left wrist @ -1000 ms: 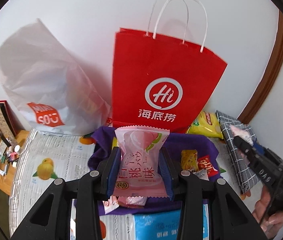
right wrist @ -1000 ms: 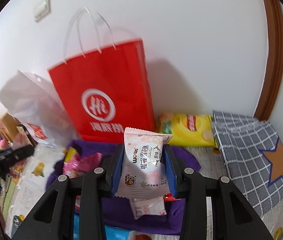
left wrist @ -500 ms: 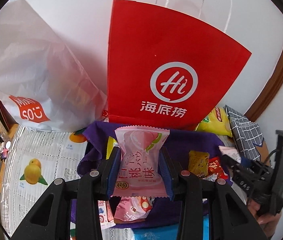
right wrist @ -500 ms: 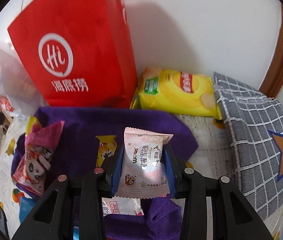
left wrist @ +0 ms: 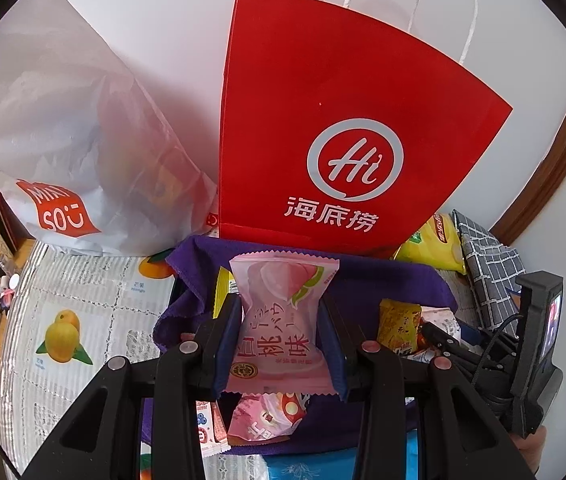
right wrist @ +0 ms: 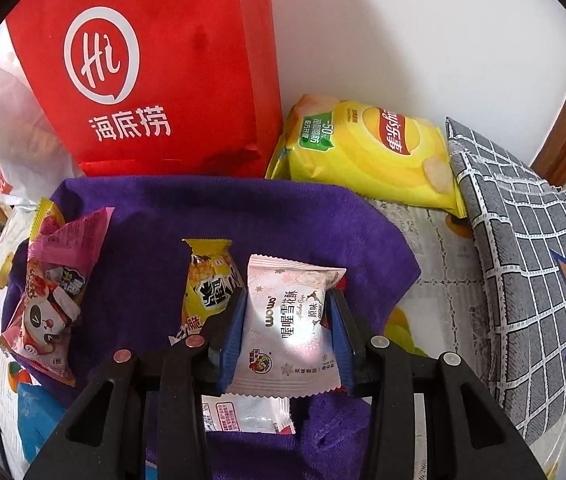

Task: Organize snacks
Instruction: 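Carry the pink-white packet and pink peach bag over the purple towel, then open both tools to drop the two packets onto the towel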

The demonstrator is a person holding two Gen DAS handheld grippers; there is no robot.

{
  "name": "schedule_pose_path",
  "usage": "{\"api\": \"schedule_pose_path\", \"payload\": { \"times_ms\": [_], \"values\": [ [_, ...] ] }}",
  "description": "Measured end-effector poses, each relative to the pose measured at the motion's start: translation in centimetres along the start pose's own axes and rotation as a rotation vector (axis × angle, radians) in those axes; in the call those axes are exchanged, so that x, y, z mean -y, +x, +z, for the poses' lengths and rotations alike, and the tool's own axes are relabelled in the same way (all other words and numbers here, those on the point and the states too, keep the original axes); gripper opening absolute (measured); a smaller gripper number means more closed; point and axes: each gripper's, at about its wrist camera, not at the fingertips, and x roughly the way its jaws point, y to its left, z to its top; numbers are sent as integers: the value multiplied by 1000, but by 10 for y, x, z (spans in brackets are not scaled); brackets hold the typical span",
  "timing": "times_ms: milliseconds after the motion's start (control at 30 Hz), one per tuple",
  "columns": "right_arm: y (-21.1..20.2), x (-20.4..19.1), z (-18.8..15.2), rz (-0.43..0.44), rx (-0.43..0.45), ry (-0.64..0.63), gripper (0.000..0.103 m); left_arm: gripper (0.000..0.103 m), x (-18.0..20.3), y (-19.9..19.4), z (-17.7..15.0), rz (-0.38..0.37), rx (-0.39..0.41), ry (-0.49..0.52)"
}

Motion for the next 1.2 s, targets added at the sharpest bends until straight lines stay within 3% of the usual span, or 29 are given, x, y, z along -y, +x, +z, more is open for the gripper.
{"api": "schedule_pose_path", "payload": {
  "times_ms": [300,700,1200],
  "values": [
    [-12,-10,0,-8,11,-64,44,37,-2,19,-2,-18,-62,-26],
    [-57,-3,7,-2,135,-50,49,37,2,54,-11,-42,-203,-56],
    [-65,-3,8,-2,155,-39,50,40,3,50,-9,-73,-200,-63]
  ]
}}
